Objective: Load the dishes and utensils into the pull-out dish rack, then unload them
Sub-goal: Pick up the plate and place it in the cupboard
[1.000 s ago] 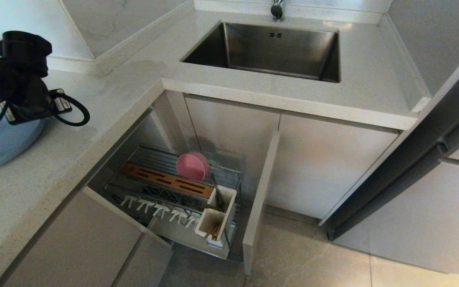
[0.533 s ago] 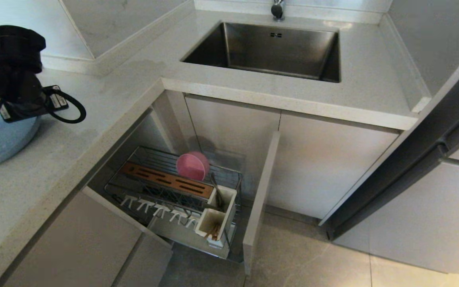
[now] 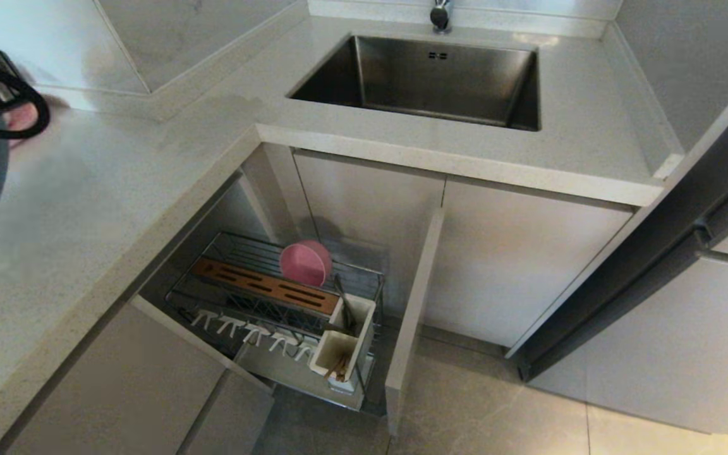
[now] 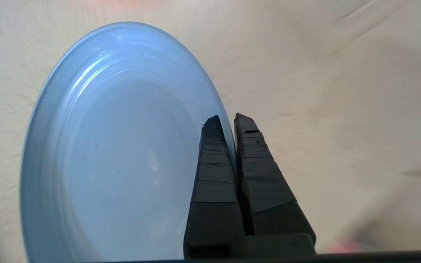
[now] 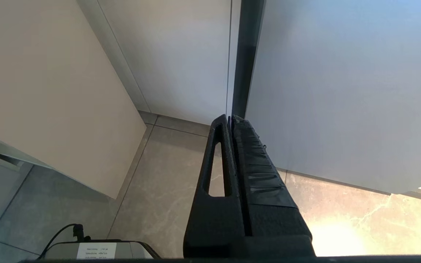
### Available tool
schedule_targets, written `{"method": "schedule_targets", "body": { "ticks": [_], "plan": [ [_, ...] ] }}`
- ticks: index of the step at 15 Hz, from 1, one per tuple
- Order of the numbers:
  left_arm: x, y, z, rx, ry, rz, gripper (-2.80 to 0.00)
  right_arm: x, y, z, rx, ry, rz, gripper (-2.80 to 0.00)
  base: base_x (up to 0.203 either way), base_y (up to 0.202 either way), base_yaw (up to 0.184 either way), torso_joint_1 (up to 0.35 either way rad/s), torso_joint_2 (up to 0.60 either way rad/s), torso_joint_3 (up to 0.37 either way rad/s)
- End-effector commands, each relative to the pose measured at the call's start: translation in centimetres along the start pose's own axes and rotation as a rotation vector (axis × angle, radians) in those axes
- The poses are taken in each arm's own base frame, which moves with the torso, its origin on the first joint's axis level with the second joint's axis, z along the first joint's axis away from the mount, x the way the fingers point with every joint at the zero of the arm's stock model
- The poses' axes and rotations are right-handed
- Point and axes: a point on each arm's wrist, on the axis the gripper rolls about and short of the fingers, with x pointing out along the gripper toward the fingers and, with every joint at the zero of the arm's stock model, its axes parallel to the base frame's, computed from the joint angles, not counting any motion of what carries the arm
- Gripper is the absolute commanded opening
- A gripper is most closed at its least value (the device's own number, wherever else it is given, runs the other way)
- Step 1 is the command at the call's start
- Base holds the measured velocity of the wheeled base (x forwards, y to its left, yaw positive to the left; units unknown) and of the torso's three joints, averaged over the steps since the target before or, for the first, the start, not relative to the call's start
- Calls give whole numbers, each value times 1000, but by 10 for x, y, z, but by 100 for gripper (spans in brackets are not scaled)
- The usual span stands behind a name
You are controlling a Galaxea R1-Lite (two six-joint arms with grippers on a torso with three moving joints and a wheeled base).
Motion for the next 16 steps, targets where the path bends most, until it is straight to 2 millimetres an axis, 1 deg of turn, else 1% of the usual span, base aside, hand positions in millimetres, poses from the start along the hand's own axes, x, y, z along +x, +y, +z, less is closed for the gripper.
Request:
{"method": "schedule_targets", "body": {
  "ticks": [1,3,4,7,10,11,12,14,16],
  "plan": [
    [-54,14,19,-42,-87,-53,-280,0,0,0,0,0,0,-280,0,0,0,0,0,0],
    [-93,18,23,-56,-118,-142,-280,0,0,0,0,1,0,-280,0,0,0,0,0,0],
    [-110,18,24,-61,-126,-197,-280,0,0,0,0,0,0,-280,0,0,0,0,0,0],
    [-145,26,25,-48,-143,-308,-280,0,0,0,0,1,0,-280,0,0,0,0,0,0],
    [-169,38,15,-39,-96,-375,-280,0,0,0,0,1,0,-280,0,0,0,0,0,0],
    [-177,43,13,-75,-85,-407,-280,0,0,0,0,0,0,-280,0,0,0,0,0,0],
    [-181,46,10,-115,-65,-424,-280,0,0,0,0,1,0,-280,0,0,0,0,0,0],
    [-178,47,-2,-118,-24,-420,-280,0,0,0,0,1,0,-280,0,0,0,0,0,0],
    [-181,45,-7,-221,31,-477,-280,0,0,0,0,1,0,-280,0,0,0,0,0,0]
  ]
}}
